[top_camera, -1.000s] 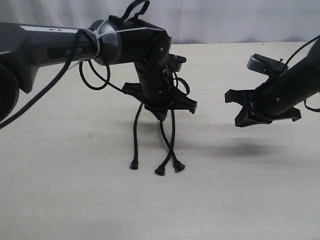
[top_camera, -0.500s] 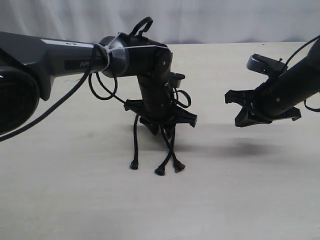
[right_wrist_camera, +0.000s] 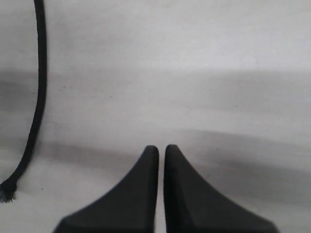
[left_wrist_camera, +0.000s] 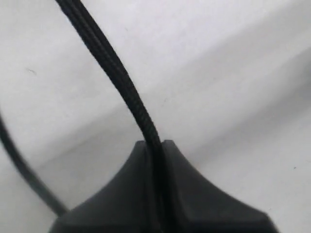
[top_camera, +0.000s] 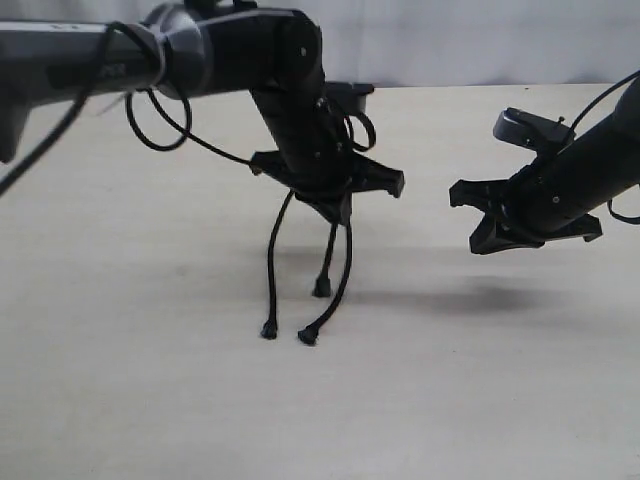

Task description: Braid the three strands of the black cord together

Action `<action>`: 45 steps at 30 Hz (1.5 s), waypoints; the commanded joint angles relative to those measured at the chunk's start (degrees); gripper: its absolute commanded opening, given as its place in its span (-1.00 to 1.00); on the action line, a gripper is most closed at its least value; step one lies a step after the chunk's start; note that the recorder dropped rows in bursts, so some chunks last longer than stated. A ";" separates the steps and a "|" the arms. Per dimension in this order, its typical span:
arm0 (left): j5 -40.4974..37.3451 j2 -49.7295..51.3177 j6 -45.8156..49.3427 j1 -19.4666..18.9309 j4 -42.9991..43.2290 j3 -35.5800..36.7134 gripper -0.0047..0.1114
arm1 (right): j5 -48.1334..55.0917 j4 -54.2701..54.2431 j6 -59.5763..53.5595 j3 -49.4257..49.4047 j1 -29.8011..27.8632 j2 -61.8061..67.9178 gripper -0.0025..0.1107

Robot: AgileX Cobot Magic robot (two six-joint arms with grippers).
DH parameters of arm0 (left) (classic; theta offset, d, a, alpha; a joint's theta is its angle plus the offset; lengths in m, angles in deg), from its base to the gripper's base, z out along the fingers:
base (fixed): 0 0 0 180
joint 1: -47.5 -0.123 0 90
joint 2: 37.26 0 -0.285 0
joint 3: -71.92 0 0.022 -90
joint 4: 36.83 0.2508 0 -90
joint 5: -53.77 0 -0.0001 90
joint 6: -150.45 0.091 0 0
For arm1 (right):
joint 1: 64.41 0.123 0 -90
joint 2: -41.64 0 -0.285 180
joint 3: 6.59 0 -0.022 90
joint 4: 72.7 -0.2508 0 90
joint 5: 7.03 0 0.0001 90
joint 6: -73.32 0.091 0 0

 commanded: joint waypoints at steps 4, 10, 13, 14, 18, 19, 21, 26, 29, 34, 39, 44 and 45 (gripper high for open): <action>-4.87 -2.30 -0.62 -5.97 11.95 0.39 -0.92 | 2.11 -4.13 -1.06 0.21 -0.40 -0.40 -0.88; -5.78 0.31 -0.84 -10.62 15.68 1.40 -0.91 | 4.73 -13.07 -9.74 0.21 4.71 -0.40 -0.88; -5.78 1.73 0.45 -11.03 12.40 2.27 -0.77 | -0.85 -12.83 -9.99 0.21 11.11 -0.40 -0.88; -5.78 2.04 1.23 -11.03 11.26 2.44 -0.68 | -2.77 -12.83 -9.99 0.21 13.13 -0.40 -0.88; -6.72 2.16 4.10 -11.46 10.36 3.23 -0.18 | -10.04 -12.83 -7.94 1.35 22.93 -0.40 -0.88; -7.11 1.60 4.23 -11.91 10.36 3.23 -0.17 | -11.40 -12.83 -7.66 1.35 24.19 -0.40 -0.88; -7.38 -2.16 4.23 -14.33 10.25 3.23 -0.17 | -13.09 -8.16 -1.95 2.97 29.09 0.10 -0.88; -9.91 -10.11 4.23 -24.13 8.51 3.36 -0.17 | -1.53 27.46 28.19 18.41 40.14 5.95 -0.88; -8.39 -15.09 4.23 -25.95 7.31 9.54 -0.18 | 5.05 35.08 35.26 27.19 42.10 13.00 -0.62; 1.99 -25.20 4.23 -25.95 6.20 23.19 -0.18 | 7.99 35.08 35.75 33.39 42.10 20.50 -0.23; 6.00 -31.67 4.23 -25.95 6.13 31.19 -0.18 | 8.80 36.43 37.55 34.22 42.10 24.63 -0.22; 7.60 -34.13 5.63 -25.73 5.40 34.82 -0.18 | 9.01 39.17 39.10 34.22 42.23 25.85 -0.43; 7.60 -34.25 6.17 -25.73 5.12 35.35 -0.18 | 9.01 39.05 38.19 34.22 42.23 25.95 -0.57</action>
